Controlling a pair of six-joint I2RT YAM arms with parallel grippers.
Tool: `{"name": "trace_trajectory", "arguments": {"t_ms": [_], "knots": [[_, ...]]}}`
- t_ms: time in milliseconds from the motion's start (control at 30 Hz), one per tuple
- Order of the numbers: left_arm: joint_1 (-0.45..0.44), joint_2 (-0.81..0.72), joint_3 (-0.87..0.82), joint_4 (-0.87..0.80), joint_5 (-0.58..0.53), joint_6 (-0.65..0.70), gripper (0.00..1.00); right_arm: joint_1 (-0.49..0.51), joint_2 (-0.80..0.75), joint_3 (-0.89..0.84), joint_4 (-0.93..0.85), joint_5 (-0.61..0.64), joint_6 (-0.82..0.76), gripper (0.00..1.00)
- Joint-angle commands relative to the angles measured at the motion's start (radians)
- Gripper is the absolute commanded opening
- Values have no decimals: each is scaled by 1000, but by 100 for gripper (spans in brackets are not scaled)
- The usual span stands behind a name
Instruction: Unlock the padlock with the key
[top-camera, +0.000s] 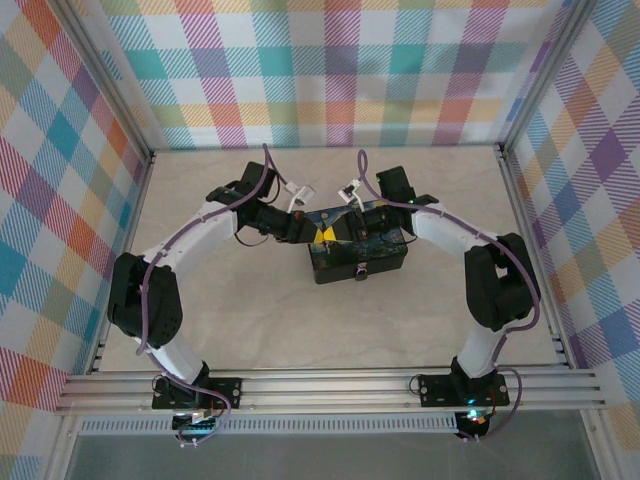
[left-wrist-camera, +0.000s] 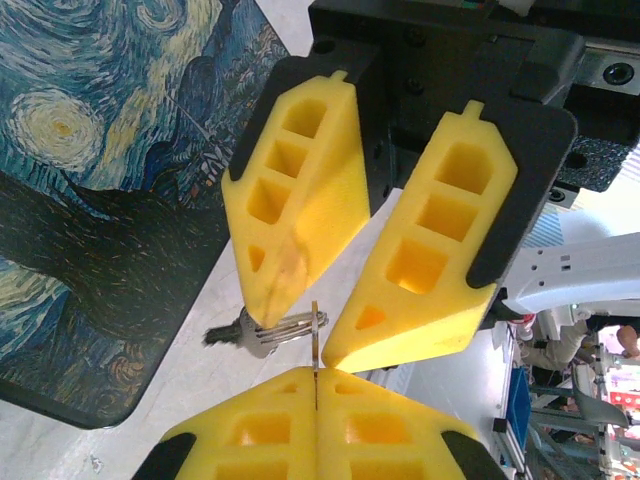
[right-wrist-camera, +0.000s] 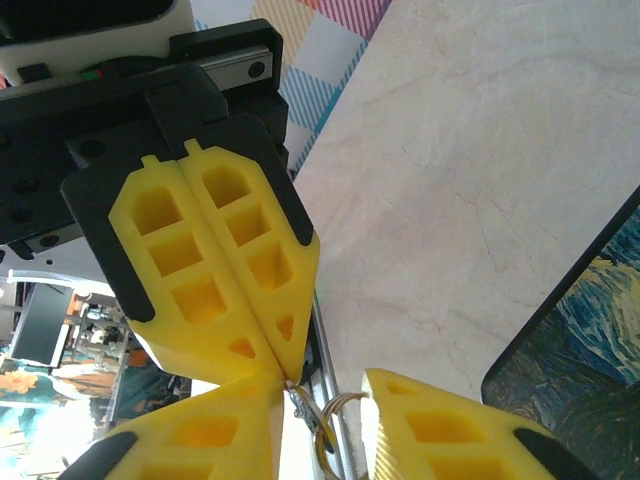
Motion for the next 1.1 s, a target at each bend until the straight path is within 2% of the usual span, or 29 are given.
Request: {"name": "trace_trajectory", "arguments": {"t_ms": [0,267,533,600,767,900,1000,1067], "knots": [[12,4,29,16,39,9,0,6,13,15,16,-43,-10,22],[33,17,13,49,46,-10,0,6,-4,-31,98,-100,43,9],[48,72,4,127,49,-68,0,16,-55,-151,262,-99,154,2],[50,81,5,154,34,-97,7,15,-65,-180,292,-78,186,0],[53,92,16,201,6,-161,16,15,-82,-229,363,-38,255,0],[57,80,17,207,-58,-205,42,15,-91,-243,379,22,296,0],[65,65,8,209,-126,-251,50,14,-95,-243,376,56,309,0],[71,59,6,200,-181,-288,52,13,-97,-241,366,75,313,0]]}}
